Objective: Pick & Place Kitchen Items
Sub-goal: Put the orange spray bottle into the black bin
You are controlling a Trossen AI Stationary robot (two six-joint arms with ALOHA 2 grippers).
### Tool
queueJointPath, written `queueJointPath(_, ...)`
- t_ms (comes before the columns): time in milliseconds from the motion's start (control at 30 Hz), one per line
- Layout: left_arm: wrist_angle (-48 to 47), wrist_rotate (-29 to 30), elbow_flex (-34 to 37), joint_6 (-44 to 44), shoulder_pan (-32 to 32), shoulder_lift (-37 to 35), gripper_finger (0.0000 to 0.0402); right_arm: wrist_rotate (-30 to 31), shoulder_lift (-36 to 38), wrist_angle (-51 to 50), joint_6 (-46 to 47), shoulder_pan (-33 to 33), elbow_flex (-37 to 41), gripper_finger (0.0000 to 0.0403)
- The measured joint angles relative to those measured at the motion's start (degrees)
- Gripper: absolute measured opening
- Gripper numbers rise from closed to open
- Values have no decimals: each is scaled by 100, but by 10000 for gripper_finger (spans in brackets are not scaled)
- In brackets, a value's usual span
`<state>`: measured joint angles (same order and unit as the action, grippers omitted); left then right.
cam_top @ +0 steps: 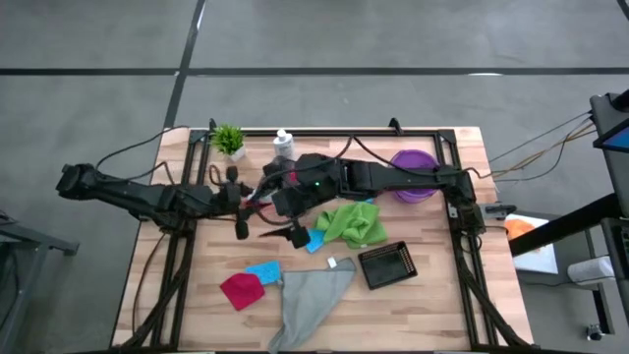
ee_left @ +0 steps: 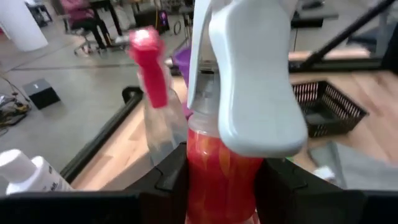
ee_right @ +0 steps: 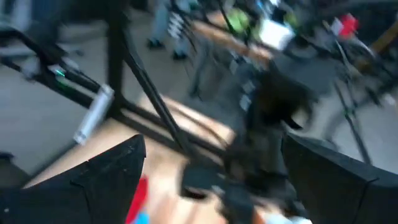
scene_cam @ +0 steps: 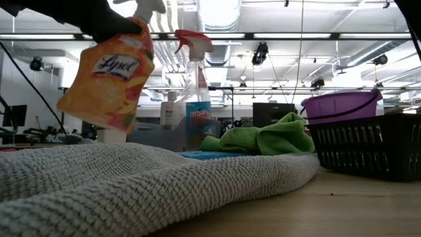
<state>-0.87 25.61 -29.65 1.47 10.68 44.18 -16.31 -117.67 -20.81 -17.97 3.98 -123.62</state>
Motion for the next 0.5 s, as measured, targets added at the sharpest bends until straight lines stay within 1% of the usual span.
queueJointPath(167,209,363,0,111,0,-319,127,-543,-9,1731,21,64,694,342)
queueJointPath(233,361,551,0,139,0,-396,127,-820,-17,2753,89,96,1088,332)
queueJointPath(333,600,941,8,139,0,-450,127,-1153,-15,4662,341,136,1831,317)
queueJointPath(433,1222,1274,236,159,0,-435,127,-1330,-13,6411,610,147,2650,305)
queueJointPath(500,1908,1540,521,176,-5,-416,127,-1334,-15,7214,711,155,3129,299)
